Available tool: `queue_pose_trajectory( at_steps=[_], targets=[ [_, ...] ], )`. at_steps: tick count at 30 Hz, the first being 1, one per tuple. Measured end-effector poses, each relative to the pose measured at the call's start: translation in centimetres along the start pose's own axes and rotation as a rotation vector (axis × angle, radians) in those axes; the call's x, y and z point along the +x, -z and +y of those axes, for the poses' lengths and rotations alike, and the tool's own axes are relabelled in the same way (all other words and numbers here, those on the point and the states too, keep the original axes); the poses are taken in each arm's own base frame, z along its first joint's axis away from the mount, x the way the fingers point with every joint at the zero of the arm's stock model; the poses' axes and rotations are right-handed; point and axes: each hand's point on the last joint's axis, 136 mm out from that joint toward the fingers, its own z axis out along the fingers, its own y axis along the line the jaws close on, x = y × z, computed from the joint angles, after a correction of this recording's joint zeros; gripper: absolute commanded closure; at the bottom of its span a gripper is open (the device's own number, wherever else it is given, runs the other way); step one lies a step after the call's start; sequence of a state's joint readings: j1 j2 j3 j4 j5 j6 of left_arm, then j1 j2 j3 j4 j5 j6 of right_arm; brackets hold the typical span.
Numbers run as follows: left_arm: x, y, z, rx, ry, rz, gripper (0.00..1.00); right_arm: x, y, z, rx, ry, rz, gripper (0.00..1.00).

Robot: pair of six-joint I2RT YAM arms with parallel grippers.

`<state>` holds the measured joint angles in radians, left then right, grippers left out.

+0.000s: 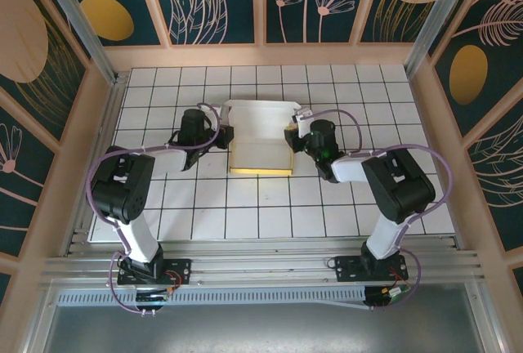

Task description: Fold the paper box

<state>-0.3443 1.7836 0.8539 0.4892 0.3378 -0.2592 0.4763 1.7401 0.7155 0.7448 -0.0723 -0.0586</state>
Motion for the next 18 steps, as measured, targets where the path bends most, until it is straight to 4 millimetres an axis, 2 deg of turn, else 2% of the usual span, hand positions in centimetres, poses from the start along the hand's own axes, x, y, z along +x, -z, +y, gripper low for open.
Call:
queue_pose_trajectory(
  at_steps=[4, 7, 8, 11, 14, 16, 18],
  targets=[
    [0.4, 0.3, -0.7, 0.0, -0.057, -0.033, 0.9, 0.0, 2.3, 0.4, 0.002, -0.022, -0.012, 0.35],
    [0.7, 0.6, -0.8, -0.003, -0.095, -0.049, 0.9, -1.9, 5.0, 0.2, 0.023, -0.039, -0.072, 0.04],
    [0.8, 0.8, -0.8, -0.005, -0.107, -0.052, 0.9, -3.1, 6.1, -0.1, 0.041, -0.038, -0.104, 0.01],
    [0.9, 1.1, -0.8, -0.009, -0.149, -0.065, 0.91, -6.6, 9.3, -0.6, 0.079, -0.019, -0.191, 0.01],
    [1.1, 1.2, -0.8, -0.011, -0.185, -0.073, 0.91, -10.1, 12.3, -0.4, 0.085, 0.06, -0.277, 0.05],
    [1.0, 1.3, -0.8, -0.01, -0.201, -0.078, 0.91, -12.1, 13.2, 0.6, 0.05, 0.159, -0.298, 0.1],
    [0.7, 1.3, -1.0, -0.005, -0.218, -0.091, 0.92, -13.8, 13.1, 1.9, -0.007, 0.281, -0.288, 0.11]
  ],
)
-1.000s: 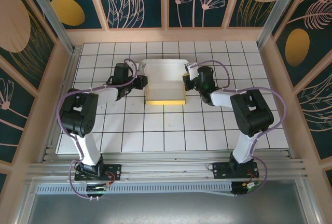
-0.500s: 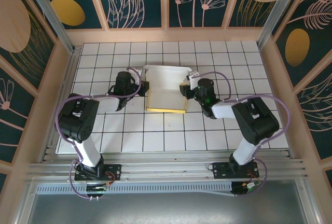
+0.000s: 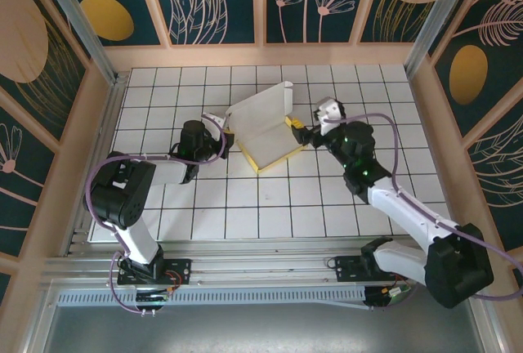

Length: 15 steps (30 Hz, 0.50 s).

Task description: Fold the paper box

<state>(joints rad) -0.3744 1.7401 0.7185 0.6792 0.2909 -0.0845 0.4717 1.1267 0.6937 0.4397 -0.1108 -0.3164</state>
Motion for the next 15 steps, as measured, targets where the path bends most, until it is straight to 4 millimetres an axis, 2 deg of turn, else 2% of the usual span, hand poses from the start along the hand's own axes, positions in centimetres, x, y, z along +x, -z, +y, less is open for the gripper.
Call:
queue_pose_trajectory(
  at_steps=[3, 6, 9, 11, 15],
  targets=[
    [-0.4, -0.1, -0.2, 0.01, -0.019, -0.02, 0.93, -2.3, -2.1, 1.5, -0.134, 0.225, 0.024, 0.13],
    [-0.2, -0.2, -0.2, 0.017, -0.027, -0.018, 0.93, -2.7, -4.9, 2.4, -0.246, 0.445, 0.06, 0.12],
    [0.1, -0.4, -0.2, 0.018, -0.038, -0.012, 0.94, -0.9, -8.3, 2.8, -0.348, 0.634, 0.14, 0.13],
    [0.1, -0.4, -0.2, 0.019, -0.051, -0.014, 0.94, 1.0, -11.1, 2.7, -0.413, 0.747, 0.207, 0.13],
    [0.1, -0.5, -0.4, 0.027, -0.078, -0.014, 0.94, 4.4, -15.2, 2.5, -0.514, 0.91, 0.296, 0.14]
  ],
)
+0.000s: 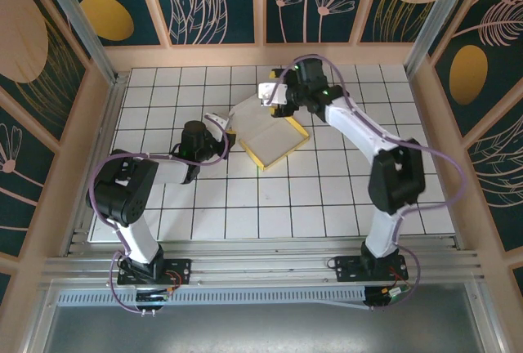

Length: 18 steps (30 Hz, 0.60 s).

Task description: Fold the paper box

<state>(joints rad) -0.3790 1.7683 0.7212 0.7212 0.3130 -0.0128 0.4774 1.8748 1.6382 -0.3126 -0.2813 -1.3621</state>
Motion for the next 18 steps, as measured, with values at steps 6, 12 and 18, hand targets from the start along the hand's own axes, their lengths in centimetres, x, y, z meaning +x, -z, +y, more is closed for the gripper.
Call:
queue_pose_trajectory(
  at_steps=[6, 12, 18],
  targets=[
    [-0.4, -0.4, 0.0, 0.005, -0.028, -0.006, 0.95, 1.4, -4.7, -1.0, -0.107, 0.15, 0.041, 0.17],
    [-0.9, -0.8, 0.3, 0.0, -0.049, -0.003, 0.94, 1.8, -5.7, -0.7, -0.151, 0.212, 0.045, 0.49],
    [-1.3, -1.0, 1.0, -0.04, -0.042, 0.003, 0.87, 2.2, -5.6, 0.5, -0.184, 0.188, 0.056, 0.85]
  ],
)
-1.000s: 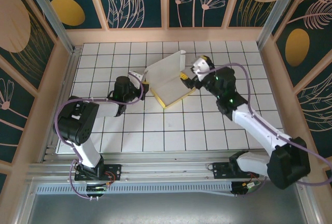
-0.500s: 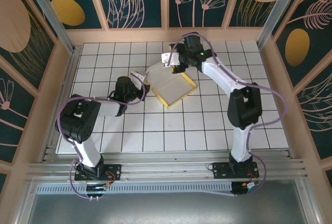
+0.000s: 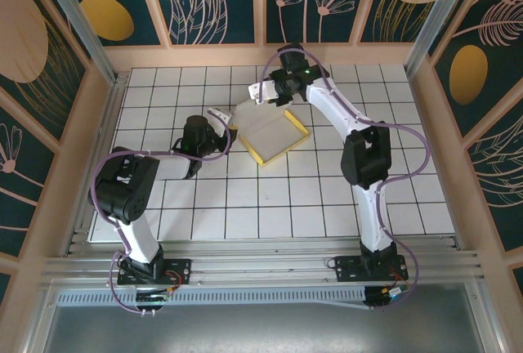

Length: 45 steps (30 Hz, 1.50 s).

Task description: Fold the paper box

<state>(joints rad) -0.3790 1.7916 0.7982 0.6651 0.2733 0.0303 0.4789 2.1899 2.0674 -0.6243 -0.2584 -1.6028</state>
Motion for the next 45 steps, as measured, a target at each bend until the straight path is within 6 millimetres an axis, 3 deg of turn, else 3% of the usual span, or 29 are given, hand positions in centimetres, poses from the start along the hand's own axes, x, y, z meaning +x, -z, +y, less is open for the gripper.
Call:
queue_pose_trajectory(
  at_steps=[3, 7, 12, 15, 20, 22, 25, 28, 32, 36, 39, 45],
  targets=[
    [-1.2, -0.6, 0.9, -0.043, 0.014, -0.014, 0.8, -0.2, 0.2, 0.6, 0.015, -0.011, 0.019, 0.89],
    [-2.5, -0.8, 1.7, -0.079, 0.047, -0.047, 0.61, -0.4, 0.8, 1.5, 0.043, -0.036, 0.074, 0.91],
    [-1.6, 0.9, 1.2, -0.077, 0.095, -0.083, 0.39, -0.7, 1.0, 2.3, 0.073, -0.087, 0.117, 0.94],
    [-1.5, 2.8, 0.7, -0.076, 0.136, -0.101, 0.38, -0.9, 0.9, 3.1, 0.089, -0.112, 0.139, 0.96],
    [-5.3, 6.0, 1.1, -0.101, 0.28, -0.217, 0.5, -1.3, 0.5, 5.2, 0.08, -0.13, 0.145, 0.96],
    [-6.9, 7.6, 2.6, -0.13, 0.383, -0.271, 0.53, -1.3, 0.4, 5.1, 0.086, -0.137, 0.144, 0.96],
    [-7.6, 8.8, 6.4, -0.225, 0.537, -0.277, 0.57, -1.1, 0.7, 4.7, 0.094, -0.148, 0.141, 0.97],
    [-7.8, 8.0, 9.9, -0.317, 0.634, -0.215, 0.58, -1.2, 1.4, 3.6, 0.1, -0.16, 0.125, 0.96],
    [-6.8, 4.9, 11.6, -0.346, 0.681, -0.106, 0.56, -1.8, 2.1, 1.4, 0.121, -0.159, 0.1, 0.96],
    [-3.5, 1.6, 12.1, -0.342, 0.717, 0.026, 0.56, -2.3, 2.3, -0.5, 0.117, -0.161, 0.09, 0.97],
    [-1.2, 0.0, 11.9, -0.319, 0.742, 0.101, 0.57, -2.2, 2.0, -0.9, 0.086, -0.166, 0.101, 0.97],
    [-0.3, -0.5, 11.7, -0.285, 0.772, 0.128, 0.59, -1.9, 1.9, 0.5, -0.022, -0.182, 0.131, 0.96]
  ],
)
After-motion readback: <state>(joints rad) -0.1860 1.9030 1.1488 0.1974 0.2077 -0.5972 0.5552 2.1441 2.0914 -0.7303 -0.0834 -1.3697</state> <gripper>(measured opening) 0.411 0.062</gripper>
